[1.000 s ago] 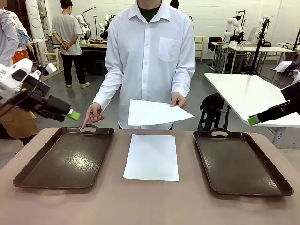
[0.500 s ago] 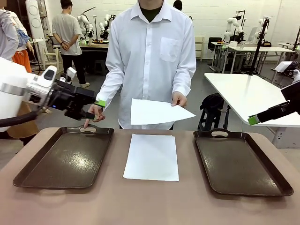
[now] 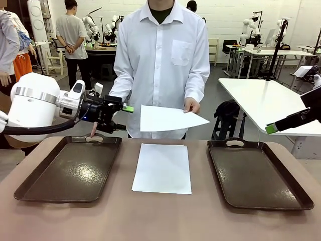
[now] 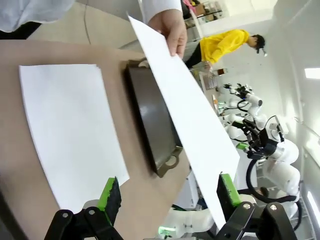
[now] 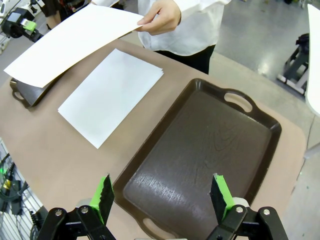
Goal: Sort the A4 documents.
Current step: Receive the A4 Paper.
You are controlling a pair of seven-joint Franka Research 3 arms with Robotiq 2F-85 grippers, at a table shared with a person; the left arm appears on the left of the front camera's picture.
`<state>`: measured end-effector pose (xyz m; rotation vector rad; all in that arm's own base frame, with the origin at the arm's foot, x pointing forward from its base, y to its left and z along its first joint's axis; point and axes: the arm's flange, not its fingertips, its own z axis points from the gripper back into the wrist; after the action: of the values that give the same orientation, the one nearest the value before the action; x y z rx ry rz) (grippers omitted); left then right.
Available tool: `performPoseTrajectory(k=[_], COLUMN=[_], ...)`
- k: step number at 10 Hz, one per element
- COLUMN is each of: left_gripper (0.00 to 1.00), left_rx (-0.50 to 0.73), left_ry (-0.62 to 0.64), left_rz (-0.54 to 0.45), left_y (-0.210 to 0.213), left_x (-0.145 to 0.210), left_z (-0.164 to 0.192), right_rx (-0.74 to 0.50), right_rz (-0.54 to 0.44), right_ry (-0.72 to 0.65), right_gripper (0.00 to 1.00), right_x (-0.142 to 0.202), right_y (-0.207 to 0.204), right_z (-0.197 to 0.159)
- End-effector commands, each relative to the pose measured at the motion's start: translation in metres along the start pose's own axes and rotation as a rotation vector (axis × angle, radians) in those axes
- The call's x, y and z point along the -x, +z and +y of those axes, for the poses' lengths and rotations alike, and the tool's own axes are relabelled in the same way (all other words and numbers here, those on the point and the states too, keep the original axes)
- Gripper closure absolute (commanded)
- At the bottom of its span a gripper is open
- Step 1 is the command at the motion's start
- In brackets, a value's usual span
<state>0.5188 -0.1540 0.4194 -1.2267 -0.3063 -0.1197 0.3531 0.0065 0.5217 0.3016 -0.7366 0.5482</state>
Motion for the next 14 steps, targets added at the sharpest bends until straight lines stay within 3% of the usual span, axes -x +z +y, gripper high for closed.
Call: performPoseTrajectory(k=[1,5,12,14], left_gripper=[0.0,0.0,0.0,0.17], left_rx=[0.065,0.214,0.222,0.234], left_ry=[0.05,0.105,0.179,0.156], left_rz=[0.002,-0.017,-0.016,-0.045], left_y=[-0.012,-0.044,-0.072,-0.068], left_x=[-0.008,-0.008,-0.013,-0.017], left_z=[0.0,0.005,0.021,0.025], right_rx=[-0.009,-0.009,-0.009,-0.009], right_rz=[-0.001,-0.001,-0.001,-0.001], right_ry=[-0.003,-0.003,-0.003,-0.003], right_gripper=[0.0,0.0,0.0,0.0], right_x=[0.001,0.001,0.001,0.001], right_y=[-0.001,-0.001,-0.001,-0.001], right_z=[-0.001,-0.001,-0.001,-0.001])
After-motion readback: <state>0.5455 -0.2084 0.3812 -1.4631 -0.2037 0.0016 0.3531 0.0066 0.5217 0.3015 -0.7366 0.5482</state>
